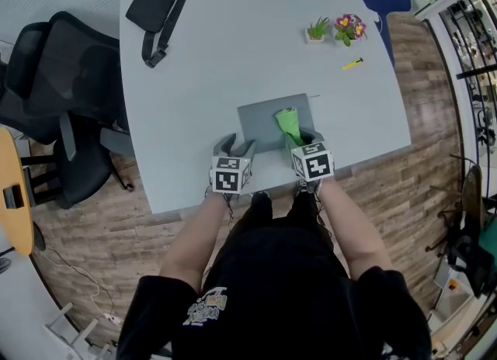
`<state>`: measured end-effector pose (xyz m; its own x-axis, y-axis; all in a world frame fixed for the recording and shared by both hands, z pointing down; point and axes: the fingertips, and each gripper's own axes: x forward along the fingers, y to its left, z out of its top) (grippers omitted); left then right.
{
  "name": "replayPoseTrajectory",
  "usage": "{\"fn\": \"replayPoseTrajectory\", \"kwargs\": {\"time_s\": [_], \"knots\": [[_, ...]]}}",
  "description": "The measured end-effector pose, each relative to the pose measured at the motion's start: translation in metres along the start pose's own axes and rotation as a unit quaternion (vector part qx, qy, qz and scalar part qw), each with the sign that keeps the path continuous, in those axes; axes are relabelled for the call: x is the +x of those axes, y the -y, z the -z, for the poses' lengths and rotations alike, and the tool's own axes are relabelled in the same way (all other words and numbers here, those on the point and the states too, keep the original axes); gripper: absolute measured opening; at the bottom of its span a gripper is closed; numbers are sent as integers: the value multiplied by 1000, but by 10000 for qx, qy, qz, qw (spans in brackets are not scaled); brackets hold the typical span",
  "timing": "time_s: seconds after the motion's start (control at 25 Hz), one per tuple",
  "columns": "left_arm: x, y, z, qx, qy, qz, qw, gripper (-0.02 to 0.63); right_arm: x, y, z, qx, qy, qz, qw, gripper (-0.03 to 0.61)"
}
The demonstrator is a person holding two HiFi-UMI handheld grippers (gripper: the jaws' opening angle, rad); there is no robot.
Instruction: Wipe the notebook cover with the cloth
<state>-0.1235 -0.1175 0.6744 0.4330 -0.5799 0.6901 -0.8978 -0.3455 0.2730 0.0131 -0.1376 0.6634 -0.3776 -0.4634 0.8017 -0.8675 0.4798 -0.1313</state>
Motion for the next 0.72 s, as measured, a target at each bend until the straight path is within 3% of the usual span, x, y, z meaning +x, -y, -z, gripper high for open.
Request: {"fn": "replayPoseTrajectory", "kwargs": {"time_s": [0.72], "knots": [[0, 2, -1, -6, -10, 10, 10000, 252, -19, 65, 8, 676, 99, 506, 9964, 114]]}}
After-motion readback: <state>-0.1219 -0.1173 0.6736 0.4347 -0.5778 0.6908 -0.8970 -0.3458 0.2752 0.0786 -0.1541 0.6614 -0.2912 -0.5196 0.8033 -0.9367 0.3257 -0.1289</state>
